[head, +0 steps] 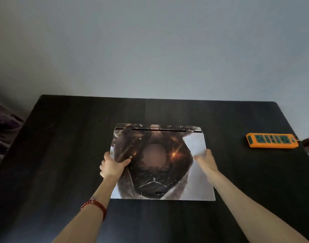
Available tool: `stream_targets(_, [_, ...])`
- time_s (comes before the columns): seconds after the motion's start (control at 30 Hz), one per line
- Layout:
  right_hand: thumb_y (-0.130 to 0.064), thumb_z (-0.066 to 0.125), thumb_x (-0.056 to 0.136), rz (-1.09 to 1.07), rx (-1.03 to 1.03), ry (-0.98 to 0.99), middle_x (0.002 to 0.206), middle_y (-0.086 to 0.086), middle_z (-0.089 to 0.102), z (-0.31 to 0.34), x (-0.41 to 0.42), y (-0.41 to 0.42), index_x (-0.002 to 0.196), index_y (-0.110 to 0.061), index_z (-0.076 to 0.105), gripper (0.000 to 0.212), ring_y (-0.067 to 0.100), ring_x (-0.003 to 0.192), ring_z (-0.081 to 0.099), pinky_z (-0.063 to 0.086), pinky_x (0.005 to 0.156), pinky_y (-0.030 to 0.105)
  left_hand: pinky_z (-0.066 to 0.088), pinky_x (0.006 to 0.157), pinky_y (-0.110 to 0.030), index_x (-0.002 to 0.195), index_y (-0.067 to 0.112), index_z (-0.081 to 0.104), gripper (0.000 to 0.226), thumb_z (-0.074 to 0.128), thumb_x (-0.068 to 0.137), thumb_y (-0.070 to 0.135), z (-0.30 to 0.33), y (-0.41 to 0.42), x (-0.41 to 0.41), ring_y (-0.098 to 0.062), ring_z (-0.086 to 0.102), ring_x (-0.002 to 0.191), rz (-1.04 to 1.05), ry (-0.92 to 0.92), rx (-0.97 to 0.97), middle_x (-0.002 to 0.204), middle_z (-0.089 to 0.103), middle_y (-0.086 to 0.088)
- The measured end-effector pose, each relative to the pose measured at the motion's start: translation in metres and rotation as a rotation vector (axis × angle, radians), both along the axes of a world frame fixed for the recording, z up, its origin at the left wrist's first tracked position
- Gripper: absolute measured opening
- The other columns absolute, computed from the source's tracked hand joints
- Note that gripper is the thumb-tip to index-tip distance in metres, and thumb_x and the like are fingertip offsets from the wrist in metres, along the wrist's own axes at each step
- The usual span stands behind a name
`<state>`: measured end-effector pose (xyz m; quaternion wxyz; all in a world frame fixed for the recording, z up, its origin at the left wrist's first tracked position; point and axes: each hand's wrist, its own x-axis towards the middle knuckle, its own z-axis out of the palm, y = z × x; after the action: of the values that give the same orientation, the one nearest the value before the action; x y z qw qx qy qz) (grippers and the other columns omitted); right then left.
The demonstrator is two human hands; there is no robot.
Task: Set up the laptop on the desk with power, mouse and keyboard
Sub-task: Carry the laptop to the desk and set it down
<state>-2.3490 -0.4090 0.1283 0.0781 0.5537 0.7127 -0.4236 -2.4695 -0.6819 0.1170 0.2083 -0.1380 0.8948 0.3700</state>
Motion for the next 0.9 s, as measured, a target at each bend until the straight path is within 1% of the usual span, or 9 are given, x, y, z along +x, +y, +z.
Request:
stream_targets(0.1, [-0.024,0.058,0.084,0.004,0.009,-0.041,0.133,0.017,0.043,-0.004,-0.017,0.009,0.135,-0.016,0.027,0.059,0.037,0.116,0.047,0.044,0.096,0.048,0.034,0.103,-0.058,0.140,0.007,0.024,0.095,0.079,0.068,0.037,-0.007,0.007,-0.010,-0.042,0.034,0.128,0.000,-0.019,-0.016,0.138,0.040,-0.022])
stream_targets(0.2, [-0.025,0.057,0.085,0.023,0.020,-0.068,0.136,0.017,0.041,-0.007,-0.028,0.014,0.135,-0.015,0.027,0.060,0.037,0.120,0.045,0.042,0.100,0.049,0.034,0.103,-0.058,0.139,0.007,0.027,0.091,0.079,0.069,0.034,-0.010,0.009,-0.017,-0.041,0.031,0.128,0.012,-0.027,-0.028,0.137,0.039,-0.023])
stream_targets(0.43, [-0.026,0.056,0.088,0.102,0.039,-0.085,0.141,0.018,0.036,-0.016,-0.031,0.015,0.139,-0.012,0.021,0.063,0.038,0.126,0.038,0.035,0.103,0.048,0.031,0.104,-0.057,0.138,0.008,0.026,0.090,0.078,0.070,0.034,-0.012,0.016,-0.021,-0.041,0.030,0.128,0.008,-0.058,-0.073,0.139,0.033,-0.023])
stream_targets(0.53, [-0.028,0.056,0.087,0.146,0.065,-0.085,0.143,0.019,0.034,-0.019,-0.030,0.014,0.142,-0.012,0.016,0.070,0.040,0.129,0.034,0.033,0.104,0.048,0.027,0.105,-0.055,0.139,0.007,0.025,0.092,0.077,0.070,0.037,-0.013,0.018,-0.024,-0.041,0.027,0.130,0.001,-0.068,-0.156,0.141,0.032,-0.021])
stream_targets(0.63, [-0.028,0.061,0.084,0.175,0.063,-0.111,0.145,0.020,0.029,-0.019,-0.031,0.012,0.144,-0.013,0.008,0.081,0.039,0.132,0.029,0.031,0.106,0.049,0.032,0.105,-0.055,0.140,0.006,0.024,0.093,0.078,0.070,0.036,-0.016,0.019,-0.026,-0.040,0.026,0.130,-0.008,-0.061,-0.157,0.141,0.031,-0.021])
stream_targets(0.7, [-0.031,0.065,0.082,0.212,0.070,-0.114,0.148,0.019,0.023,-0.019,-0.027,0.009,0.145,-0.013,0.002,0.090,0.039,0.135,0.023,0.027,0.108,0.050,0.033,0.104,-0.055,0.140,0.006,0.023,0.093,0.077,0.071,0.036,-0.017,0.018,-0.027,-0.040,0.026,0.130,-0.010,-0.059,-0.158,0.141,0.030,-0.022])
stream_targets(0.8, [-0.038,0.062,0.083,0.330,0.117,-0.180,0.153,0.017,0.012,-0.013,-0.019,0.002,0.145,-0.014,-0.004,0.093,0.038,0.139,0.013,0.020,0.111,0.054,0.032,0.105,-0.053,0.141,0.008,0.021,0.093,0.074,0.072,0.042,-0.012,0.018,-0.023,-0.039,0.026,0.131,-0.054,-0.062,-0.201,0.143,0.029,-0.020])
stream_targets(0.87, [-0.039,0.058,0.086,0.485,0.258,-0.232,0.155,0.015,0.005,-0.003,-0.012,-0.009,0.145,-0.017,0.000,0.086,0.036,0.142,0.006,0.014,0.111,0.058,0.028,0.107,-0.053,0.144,0.014,0.016,0.094,0.071,0.074,0.045,-0.003,0.018,-0.010,-0.038,0.025,0.133,-0.066,-0.053,-0.246,0.146,0.025,-0.017])
stream_targets(0.9, [-0.038,0.055,0.088,0.564,0.350,-0.205,0.155,0.014,0.006,0.000,-0.006,-0.020,0.145,-0.019,0.005,0.078,0.035,0.142,0.005,0.013,0.111,0.058,0.025,0.108,-0.053,0.144,0.016,0.014,0.094,0.069,0.075,0.046,0.002,0.019,-0.001,-0.037,0.023,0.134,-0.059,-0.037,-0.236,0.148,0.022,-0.016])
